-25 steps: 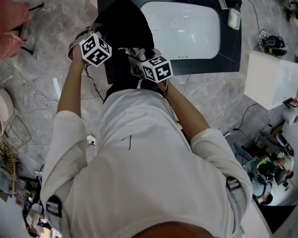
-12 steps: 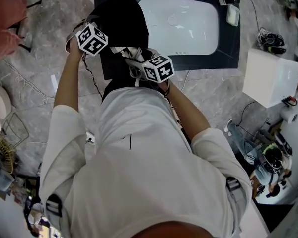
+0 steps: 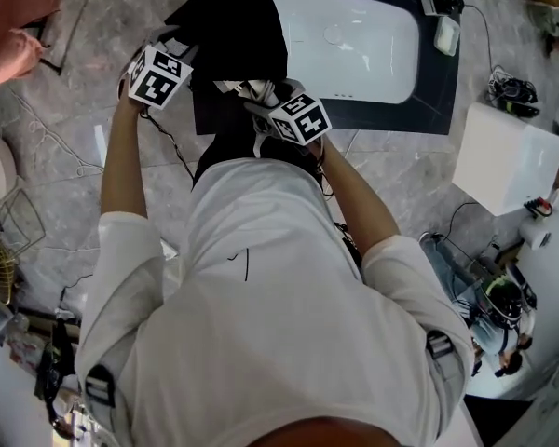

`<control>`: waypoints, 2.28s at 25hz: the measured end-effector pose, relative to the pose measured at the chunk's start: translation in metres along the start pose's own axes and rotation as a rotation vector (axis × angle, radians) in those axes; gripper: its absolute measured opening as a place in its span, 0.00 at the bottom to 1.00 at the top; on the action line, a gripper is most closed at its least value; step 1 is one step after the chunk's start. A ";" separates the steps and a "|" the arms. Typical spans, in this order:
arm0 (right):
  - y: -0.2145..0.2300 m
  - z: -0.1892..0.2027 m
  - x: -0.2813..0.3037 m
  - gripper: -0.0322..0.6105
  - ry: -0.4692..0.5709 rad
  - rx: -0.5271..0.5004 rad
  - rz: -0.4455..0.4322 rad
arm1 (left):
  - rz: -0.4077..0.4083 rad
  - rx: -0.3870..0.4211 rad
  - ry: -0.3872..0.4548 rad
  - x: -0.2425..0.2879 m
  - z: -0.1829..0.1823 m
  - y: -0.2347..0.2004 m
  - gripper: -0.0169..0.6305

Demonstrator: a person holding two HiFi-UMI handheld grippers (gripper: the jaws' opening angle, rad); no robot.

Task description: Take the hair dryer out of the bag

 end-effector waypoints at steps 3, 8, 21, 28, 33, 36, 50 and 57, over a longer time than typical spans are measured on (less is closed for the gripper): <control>0.000 -0.001 0.001 0.52 -0.023 -0.032 0.015 | 0.075 -0.029 0.032 -0.021 0.007 0.020 0.36; -0.008 -0.003 0.007 0.54 -0.017 -0.072 0.110 | 0.135 -0.077 0.074 -0.008 0.017 0.040 0.34; -0.002 0.006 -0.012 0.50 -0.038 0.112 -0.120 | 0.144 -0.132 0.016 0.025 0.027 0.053 0.10; -0.015 0.025 -0.021 0.50 -0.149 0.028 -0.223 | 0.129 -0.189 0.019 0.030 0.025 0.051 0.10; -0.018 0.036 -0.033 0.50 -0.146 0.030 -0.244 | 0.082 -0.229 0.008 0.026 0.028 0.056 0.10; -0.018 0.043 -0.042 0.50 -0.145 0.017 -0.245 | 0.023 -0.289 0.000 0.017 0.032 0.063 0.10; -0.011 0.084 -0.088 0.50 -0.103 0.022 -0.313 | -0.263 -0.550 0.038 -0.029 0.049 0.108 0.08; 0.002 0.094 -0.119 0.50 -0.028 0.040 -0.314 | -0.373 -0.606 0.115 -0.062 0.023 0.141 0.07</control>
Point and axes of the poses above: the fingertips, and each gripper's own axes: x forward along the fingers, y to its right, z out of its underside, the point moved 9 cm from there along -x, backward along the fingers, and after that the axes turned 12 degrees about x, right-handed, at the moved point
